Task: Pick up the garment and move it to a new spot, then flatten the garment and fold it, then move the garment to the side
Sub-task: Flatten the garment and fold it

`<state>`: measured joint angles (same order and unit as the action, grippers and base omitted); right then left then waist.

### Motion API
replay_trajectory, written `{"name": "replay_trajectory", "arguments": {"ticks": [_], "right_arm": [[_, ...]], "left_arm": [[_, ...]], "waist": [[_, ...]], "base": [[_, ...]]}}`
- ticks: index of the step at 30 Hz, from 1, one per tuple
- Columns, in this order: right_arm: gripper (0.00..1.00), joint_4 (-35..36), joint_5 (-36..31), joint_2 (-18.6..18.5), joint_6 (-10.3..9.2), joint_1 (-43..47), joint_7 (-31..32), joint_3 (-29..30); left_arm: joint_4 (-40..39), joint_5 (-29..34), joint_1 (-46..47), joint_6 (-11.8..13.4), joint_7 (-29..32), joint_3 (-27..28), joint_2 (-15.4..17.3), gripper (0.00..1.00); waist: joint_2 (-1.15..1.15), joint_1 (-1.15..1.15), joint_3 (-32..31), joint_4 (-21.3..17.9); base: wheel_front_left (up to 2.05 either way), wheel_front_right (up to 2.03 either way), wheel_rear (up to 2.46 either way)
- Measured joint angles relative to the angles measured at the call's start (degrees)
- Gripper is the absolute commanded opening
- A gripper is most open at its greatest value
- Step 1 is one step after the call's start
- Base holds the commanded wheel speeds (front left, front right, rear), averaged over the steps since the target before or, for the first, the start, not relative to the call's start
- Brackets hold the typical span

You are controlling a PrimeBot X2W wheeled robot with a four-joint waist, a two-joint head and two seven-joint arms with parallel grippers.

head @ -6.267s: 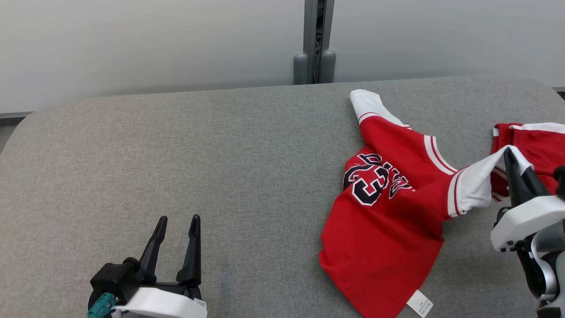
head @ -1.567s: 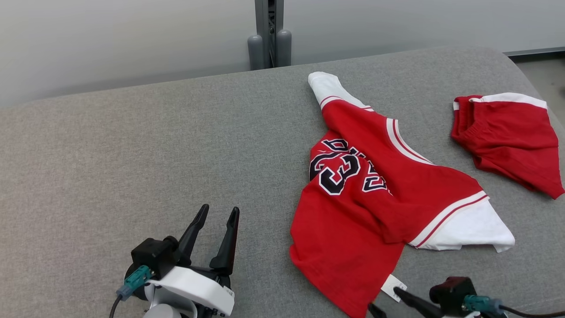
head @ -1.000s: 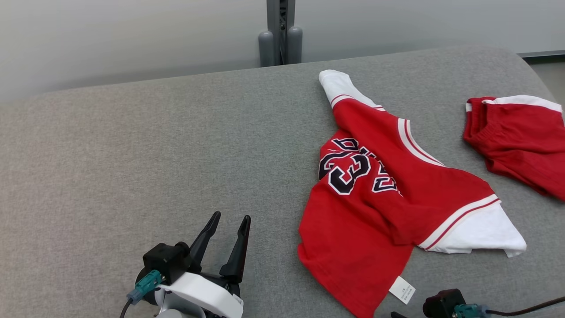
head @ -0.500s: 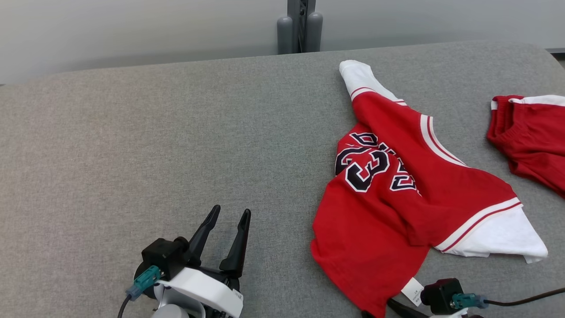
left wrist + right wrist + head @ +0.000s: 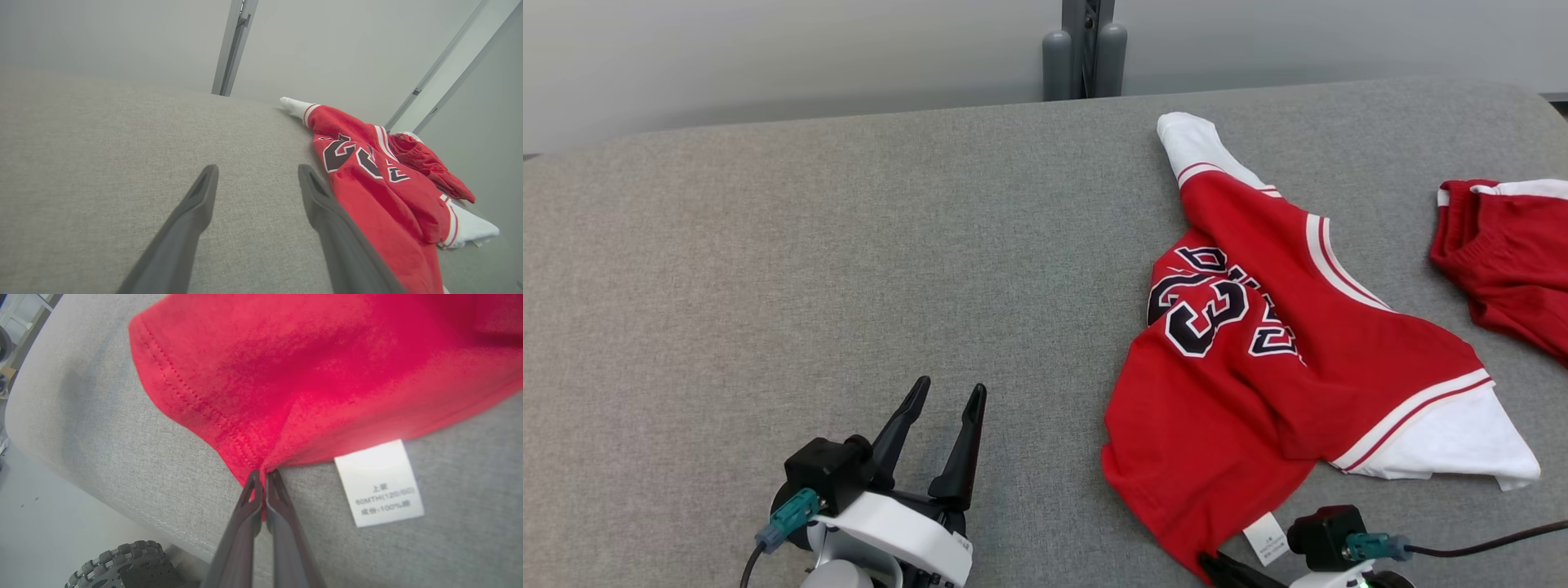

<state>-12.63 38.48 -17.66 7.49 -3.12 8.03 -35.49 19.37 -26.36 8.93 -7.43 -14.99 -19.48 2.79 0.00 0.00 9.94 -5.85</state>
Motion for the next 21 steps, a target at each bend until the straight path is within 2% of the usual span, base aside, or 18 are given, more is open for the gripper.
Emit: {"name": "replay_trajectory", "arguments": {"ticks": [12,21], "right_arm": [[0.00,5.0,2.7,0.2,0.00,-7.9,-1.4,-5.9],[0.00,1.3,4.4,4.5,0.00,-19.4,-2.6,-12.1]], "left_arm": [[-1.1,-1.0,-1.0,0.0,0.0,0.7,0.0,1.00],[-3.9,-1.4,-1.8,0.8,0.0,2.8,0.0,1.00]], "waist": [[0.00,0.00,-3.1,1.2],[0.00,0.00,-3.7,4.4]], "base": [[0.00,0.00,0.00],[0.00,0.00,0.00]]}}
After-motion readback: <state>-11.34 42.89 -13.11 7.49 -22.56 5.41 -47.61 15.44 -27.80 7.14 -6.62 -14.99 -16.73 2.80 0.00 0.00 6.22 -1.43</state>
